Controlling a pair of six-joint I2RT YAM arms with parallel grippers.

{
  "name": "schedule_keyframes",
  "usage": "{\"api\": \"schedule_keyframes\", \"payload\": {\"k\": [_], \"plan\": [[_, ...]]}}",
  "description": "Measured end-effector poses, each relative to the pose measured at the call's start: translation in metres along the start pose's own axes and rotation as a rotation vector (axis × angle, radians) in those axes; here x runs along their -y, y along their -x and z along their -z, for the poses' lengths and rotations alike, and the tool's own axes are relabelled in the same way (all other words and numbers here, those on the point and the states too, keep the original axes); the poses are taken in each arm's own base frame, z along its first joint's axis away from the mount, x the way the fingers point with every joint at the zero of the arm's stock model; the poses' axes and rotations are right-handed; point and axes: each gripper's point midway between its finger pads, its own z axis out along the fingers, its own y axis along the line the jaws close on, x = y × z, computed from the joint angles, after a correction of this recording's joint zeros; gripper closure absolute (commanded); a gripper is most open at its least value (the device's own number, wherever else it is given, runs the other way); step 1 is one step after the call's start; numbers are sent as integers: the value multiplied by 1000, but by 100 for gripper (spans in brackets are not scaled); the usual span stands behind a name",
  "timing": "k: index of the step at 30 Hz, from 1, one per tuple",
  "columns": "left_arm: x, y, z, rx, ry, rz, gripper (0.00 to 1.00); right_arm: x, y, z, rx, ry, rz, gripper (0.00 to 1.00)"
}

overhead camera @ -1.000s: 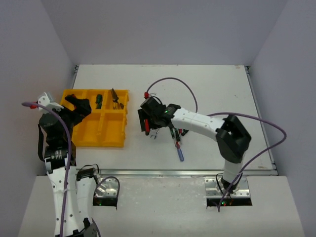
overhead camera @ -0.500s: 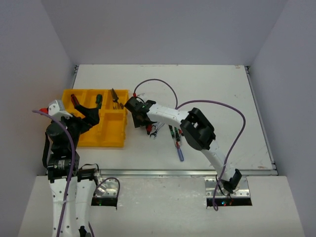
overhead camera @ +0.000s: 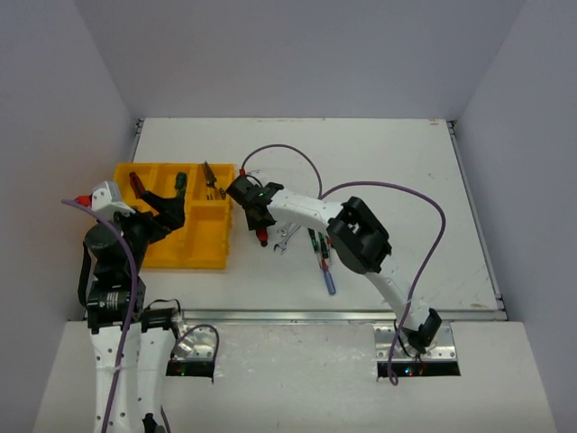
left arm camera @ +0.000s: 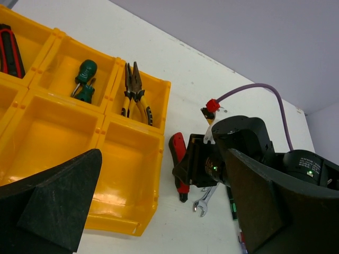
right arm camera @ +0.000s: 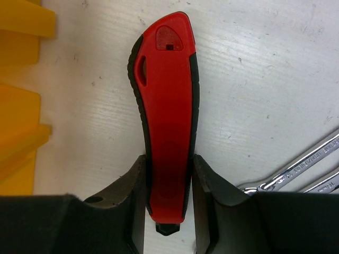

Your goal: Sort the tools into containers

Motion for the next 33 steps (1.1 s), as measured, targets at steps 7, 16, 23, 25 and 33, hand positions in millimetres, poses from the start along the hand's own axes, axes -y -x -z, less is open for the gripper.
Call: {"api": "schedule_keyframes", "payload": {"k": [7, 16, 23, 25, 33], "plan": [[13, -23, -19, -145, -93, 20, 0, 15, -19, 33, 4, 89, 72, 100], [49, -83, -40, -372, -367, 208, 0, 10, 32, 186, 335, 394, 80, 100], [118, -102, -27, -463, -623, 260, 17, -20, 14, 236, 414, 652, 143, 100], [130, -104, -22, -470, -662, 261, 33, -24, 7, 237, 402, 675, 157, 100], [141, -114, -33, -478, -638, 293, 100, -18, 8, 244, 430, 672, 166, 49]]}}
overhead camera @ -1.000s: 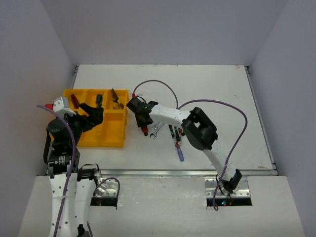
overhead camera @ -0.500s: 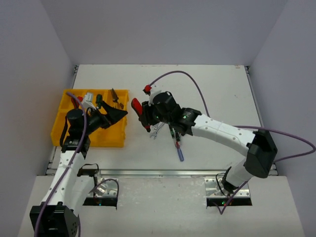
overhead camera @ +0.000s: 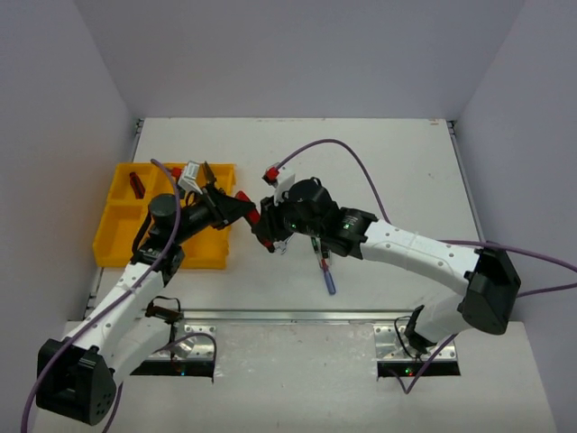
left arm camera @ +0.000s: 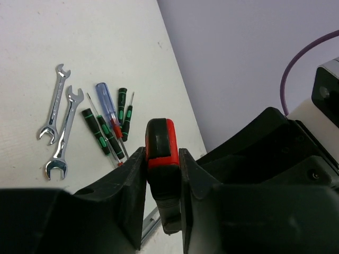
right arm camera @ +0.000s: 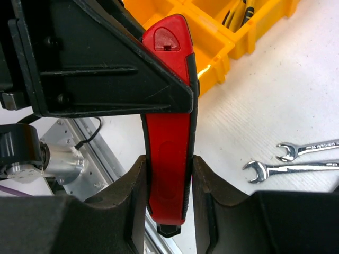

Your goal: Sort the tools into containers

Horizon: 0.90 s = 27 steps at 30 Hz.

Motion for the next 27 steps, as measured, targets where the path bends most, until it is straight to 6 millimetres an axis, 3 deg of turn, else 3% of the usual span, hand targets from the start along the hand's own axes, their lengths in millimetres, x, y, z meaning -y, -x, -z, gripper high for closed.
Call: {"api": "schedule_keyframes", "payload": {"k": [1, 2, 5, 7, 9, 11, 14, 16, 18, 20, 24, 27], "plan": [[-1, 0, -2, -2, 6, 3, 100, 2, 0, 1, -1, -8, 1, 18], [-2, 0, -3, -4, 21, 4, 100, 3, -1, 1, -1, -16, 1, 3], [-18, 12, -10, 17, 158, -6, 100, 8, 3, 4, 15, -51, 2, 1], [-34, 36, -12, 59, 325, -26, 100, 15, 7, 15, 24, -99, -1, 1], [-45, 75, -9, 144, 474, -59, 100, 23, 11, 35, 42, -150, -7, 1], [-65, 126, 7, 242, 643, -90, 100, 38, 16, 60, 91, -202, -33, 1], [-108, 211, 51, 438, 886, -106, 100, 62, 4, 104, 132, -279, -69, 1], [-145, 251, 91, 544, 1068, -106, 100, 72, -7, 126, 148, -307, -86, 1], [-178, 273, 123, 586, 1204, -100, 100, 75, -18, 139, 153, -305, -91, 1], [-207, 288, 140, 575, 1285, -107, 100, 77, -31, 144, 146, -300, -92, 1], [-258, 310, 142, 517, 1352, -145, 100, 82, -67, 151, 91, -289, -93, 1], [-286, 316, 139, 442, 1387, -212, 100, 80, -80, 153, 65, -262, -94, 1]]}}
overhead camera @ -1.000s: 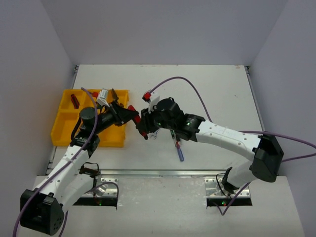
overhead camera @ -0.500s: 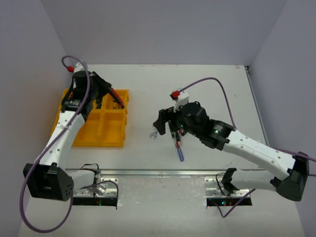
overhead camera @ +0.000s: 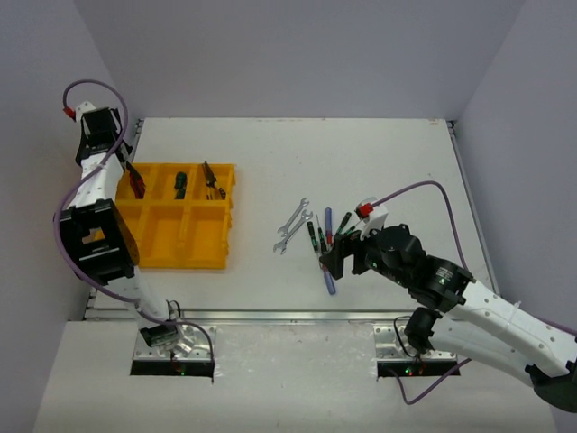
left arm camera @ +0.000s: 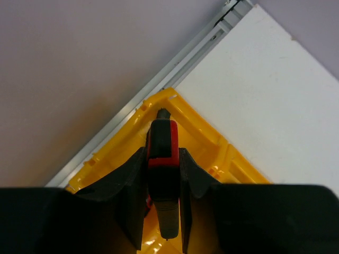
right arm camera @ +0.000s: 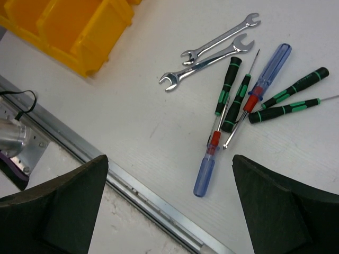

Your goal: Sort the tools into containers

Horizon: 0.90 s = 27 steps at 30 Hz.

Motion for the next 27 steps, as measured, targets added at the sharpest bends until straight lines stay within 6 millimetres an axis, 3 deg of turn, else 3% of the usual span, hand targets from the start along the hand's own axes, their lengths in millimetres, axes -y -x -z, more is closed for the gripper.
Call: {"api": "schedule_keyframes", "payload": {"k": [3, 5, 8, 11, 15, 17, 20, 22, 25, 27], "plan": [[-1, -2, -18, 0, 2, -91, 100, -5, -4, 1, -13, 37, 2, 1], [-2, -3, -22, -2, -7, -147, 91, -8, -6, 1, -21, 54, 4, 1], [0, -1, -24, 11, -27, -207, 72, -11, -8, 1, -32, 71, 8, 1], [-1, -4, -27, 15, -34, -237, 40, -13, -10, 0, -43, 83, 11, 1], [-1, -11, -31, -4, -42, -241, 17, -12, -12, -1, -47, 79, 18, 1], [0, -14, -30, -18, -46, -225, 0, -11, -13, -4, -55, 68, 24, 1], [1, -9, -23, -45, -38, -166, 0, -5, -21, -13, -88, 32, 35, 1], [6, 8, -13, -41, -37, -106, 0, 2, -28, -20, -120, -9, 40, 1], [12, 42, 17, -11, -51, -5, 0, 13, -37, -33, -171, -89, 41, 1], [17, 58, 51, 14, -100, 80, 0, 26, -45, -38, -219, -179, 27, 1]]}}
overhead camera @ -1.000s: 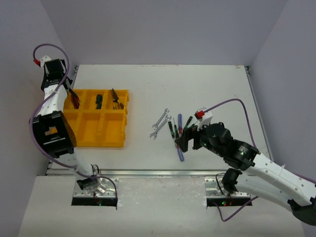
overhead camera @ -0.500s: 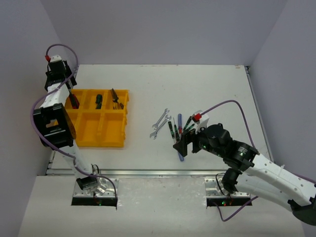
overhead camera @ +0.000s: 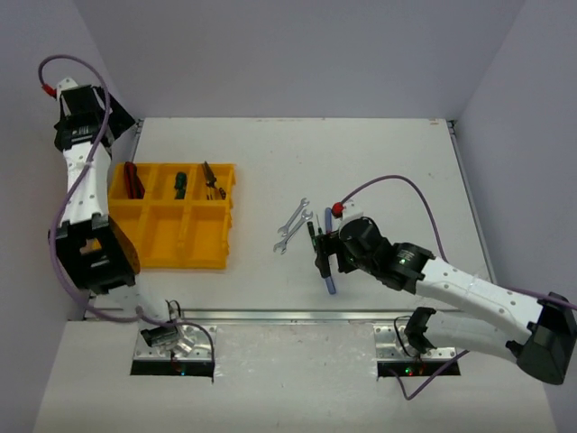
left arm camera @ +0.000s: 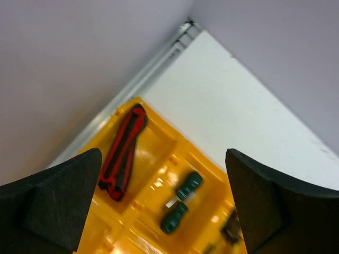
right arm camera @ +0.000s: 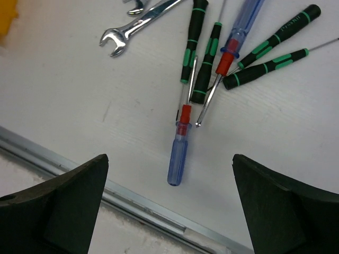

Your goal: Sort the tools into containers

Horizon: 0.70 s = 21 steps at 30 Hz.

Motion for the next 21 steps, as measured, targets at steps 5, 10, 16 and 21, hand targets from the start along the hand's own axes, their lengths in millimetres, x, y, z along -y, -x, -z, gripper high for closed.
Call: {"api": "schedule_keyframes", "payload": {"k": [5, 10, 16, 21], "plan": [[12, -9, 138, 64, -260, 173, 0, 15, 1, -22, -74, -182, -57, 1], [12, -95, 222, 44, -547, 171, 0, 20, -7, -39, -138, -249, -39, 29], [9, -173, 234, -51, -622, 88, 0, 17, -44, -58, -298, -232, 7, 44], [12, -182, 240, -61, -653, 54, 0, 13, -70, -70, -394, -209, 14, 55]]}}
